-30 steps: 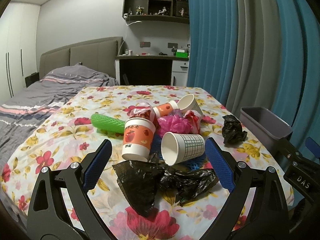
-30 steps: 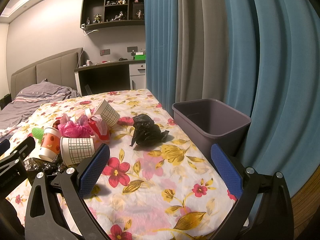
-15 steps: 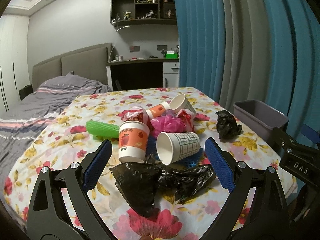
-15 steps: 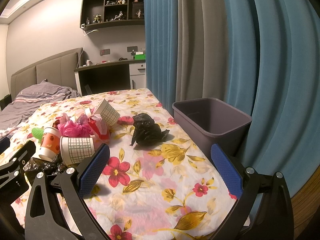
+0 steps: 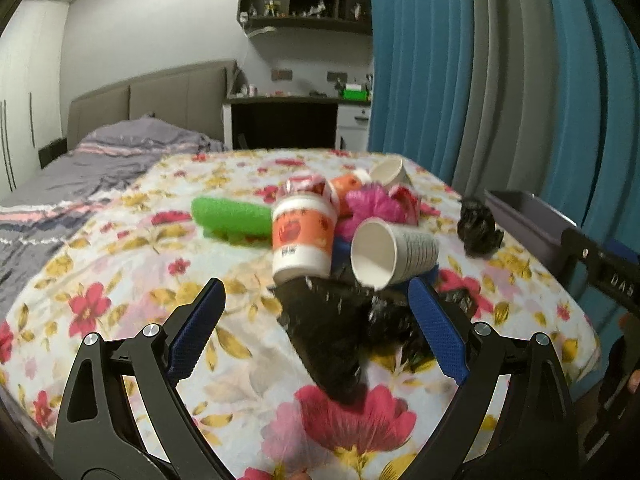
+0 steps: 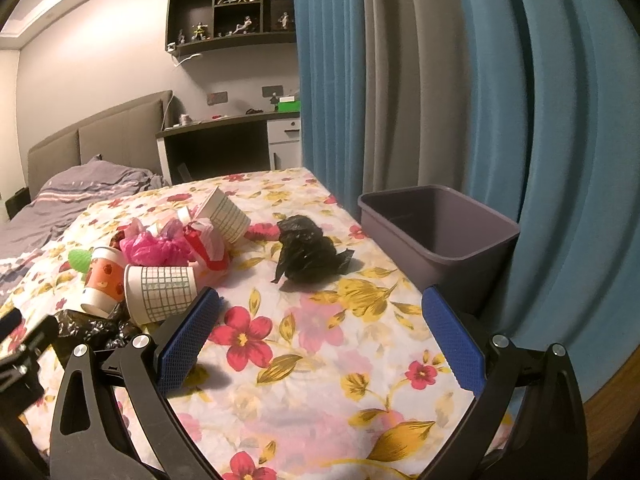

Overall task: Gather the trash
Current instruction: 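Grasp the black plastic bag with the left gripper while the right gripper grasps another black bag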

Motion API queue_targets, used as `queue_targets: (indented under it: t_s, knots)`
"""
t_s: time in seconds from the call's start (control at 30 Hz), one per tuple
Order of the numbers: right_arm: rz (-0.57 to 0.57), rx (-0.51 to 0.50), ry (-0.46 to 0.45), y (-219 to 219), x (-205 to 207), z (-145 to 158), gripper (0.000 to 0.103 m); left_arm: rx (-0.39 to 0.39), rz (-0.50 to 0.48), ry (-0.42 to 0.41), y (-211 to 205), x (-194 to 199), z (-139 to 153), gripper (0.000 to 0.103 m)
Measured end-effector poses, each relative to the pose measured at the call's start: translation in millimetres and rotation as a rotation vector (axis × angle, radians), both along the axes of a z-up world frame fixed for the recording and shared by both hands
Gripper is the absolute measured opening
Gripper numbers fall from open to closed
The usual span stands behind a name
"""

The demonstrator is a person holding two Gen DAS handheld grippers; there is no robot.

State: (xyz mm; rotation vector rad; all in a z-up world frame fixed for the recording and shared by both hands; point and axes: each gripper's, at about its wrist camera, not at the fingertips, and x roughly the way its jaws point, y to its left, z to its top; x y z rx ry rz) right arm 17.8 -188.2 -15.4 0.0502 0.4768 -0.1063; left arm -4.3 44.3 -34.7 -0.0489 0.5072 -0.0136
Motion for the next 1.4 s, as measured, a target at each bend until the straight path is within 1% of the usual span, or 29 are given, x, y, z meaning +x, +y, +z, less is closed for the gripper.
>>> queue_targets:
  t_s: [0.2, 0.3, 0.4, 0.43, 0.47, 0.53, 0.57, 0.63, 0.73, 0.9, 1.03, 1.1, 1.2, 1.27, 1.33, 1.4]
  knots:
    - [0.022, 0.006, 0.014, 6, 6, -7, 0.098, -0.020, -0.021, 0.075, 6, 20, -19, 0.076]
    - [0.031, 0.005, 0.022, 7, 9, -11, 0.098, -0.014, -0.032, 0.117, 3, 30, -29, 0.076]
    - [0.040, 0.006, 0.033, 8, 13, -14, 0.098, -0.016, -0.069, 0.174, -1, 40, -41, 0.074]
    - [0.043, 0.006, 0.037, 8, 14, -16, 0.098, -0.019, -0.079, 0.181, -1, 42, -42, 0.067]
    - [0.046, 0.007, 0.040, 8, 14, -16, 0.098, -0.021, -0.083, 0.191, -1, 43, -43, 0.063]
    - [0.053, 0.009, 0.047, 9, 16, -18, 0.098, -0.044, -0.101, 0.205, 0, 45, -45, 0.044]
    - [0.056, 0.010, 0.049, 9, 17, -19, 0.098, -0.055, -0.107, 0.208, 0, 45, -45, 0.040]
    - [0.062, 0.010, 0.055, 10, 19, -20, 0.098, -0.067, -0.122, 0.210, 1, 44, -46, 0.020]
    - [0.070, 0.017, 0.062, 11, 21, -22, 0.098, -0.095, -0.137, 0.206, 3, 41, -45, 0.005]
    - [0.077, 0.031, 0.067, 9, 24, -23, 0.098, -0.113, -0.165, 0.152, 4, 25, -28, 0.003]
    - [0.068, 0.033, 0.067, 3, 29, -22, 0.098, -0.150, -0.169, 0.086, 10, 12, -2, 0.002]
    - [0.062, 0.028, 0.064, -1, 34, -20, 0.095, -0.164, -0.160, 0.051, 14, 7, 11, 0.002]
    - [0.053, 0.026, 0.074, -8, 48, -21, 0.092, -0.184, -0.132, -0.007, 22, 3, 31, 0.002]
    - [0.061, 0.038, 0.092, -12, 60, -22, 0.091, -0.189, -0.097, -0.049, 29, 3, 44, 0.002]
    - [0.072, 0.049, 0.106, -15, 74, -22, 0.091, -0.179, -0.042, -0.076, 37, 9, 53, 0.002]
    - [0.083, 0.054, 0.118, -14, 87, -22, 0.089, -0.182, -0.007, -0.082, 43, 17, 58, 0.002]
